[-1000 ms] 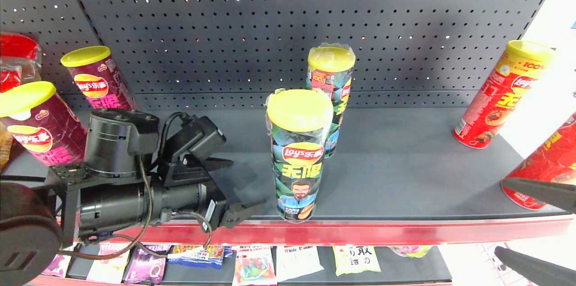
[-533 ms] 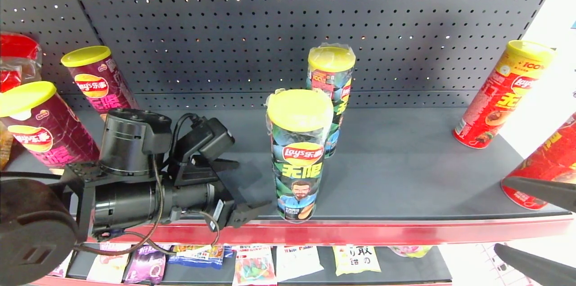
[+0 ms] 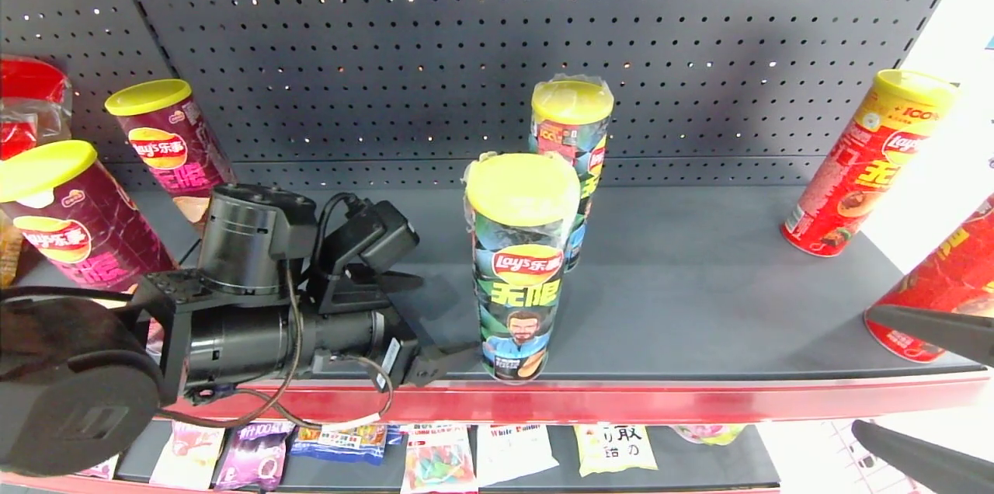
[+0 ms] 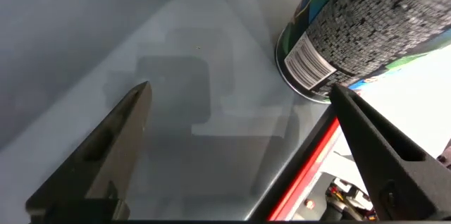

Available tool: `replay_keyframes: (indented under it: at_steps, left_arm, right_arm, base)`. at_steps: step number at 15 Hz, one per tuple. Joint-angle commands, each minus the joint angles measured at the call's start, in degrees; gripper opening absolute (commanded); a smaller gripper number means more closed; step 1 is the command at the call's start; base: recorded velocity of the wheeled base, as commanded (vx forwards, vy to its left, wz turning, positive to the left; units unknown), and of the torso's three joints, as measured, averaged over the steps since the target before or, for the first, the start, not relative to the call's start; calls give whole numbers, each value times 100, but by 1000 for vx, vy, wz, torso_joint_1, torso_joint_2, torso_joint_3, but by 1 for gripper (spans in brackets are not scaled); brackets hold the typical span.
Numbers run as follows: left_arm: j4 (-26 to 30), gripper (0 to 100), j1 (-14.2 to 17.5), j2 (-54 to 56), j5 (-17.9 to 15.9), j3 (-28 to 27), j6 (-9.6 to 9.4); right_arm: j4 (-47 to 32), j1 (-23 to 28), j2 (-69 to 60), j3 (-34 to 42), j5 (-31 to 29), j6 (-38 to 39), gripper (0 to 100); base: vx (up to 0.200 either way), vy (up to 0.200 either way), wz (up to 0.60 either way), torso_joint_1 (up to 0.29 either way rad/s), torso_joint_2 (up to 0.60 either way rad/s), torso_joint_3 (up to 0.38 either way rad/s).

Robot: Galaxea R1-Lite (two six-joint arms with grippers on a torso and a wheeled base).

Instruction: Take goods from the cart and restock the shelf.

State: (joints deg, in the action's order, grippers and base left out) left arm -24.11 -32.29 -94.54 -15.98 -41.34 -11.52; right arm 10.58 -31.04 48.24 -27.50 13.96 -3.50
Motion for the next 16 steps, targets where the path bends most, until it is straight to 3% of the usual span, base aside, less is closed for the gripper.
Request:
replay_keyframes:
  at_steps: [1, 16]
  left_arm:
    - [-6, 100, -5, -74, -1, -41, 1]
    - [-6, 100, -155, -337, 16, -393, 1]
  right_arm:
    - [5, -8, 28, -1, 2, -2, 100]
    - [5, -8, 19, -1, 2, -10, 100]
  base:
    - [0, 0, 0, 0, 0, 0]
    - [0, 0, 0, 0, 0, 0]
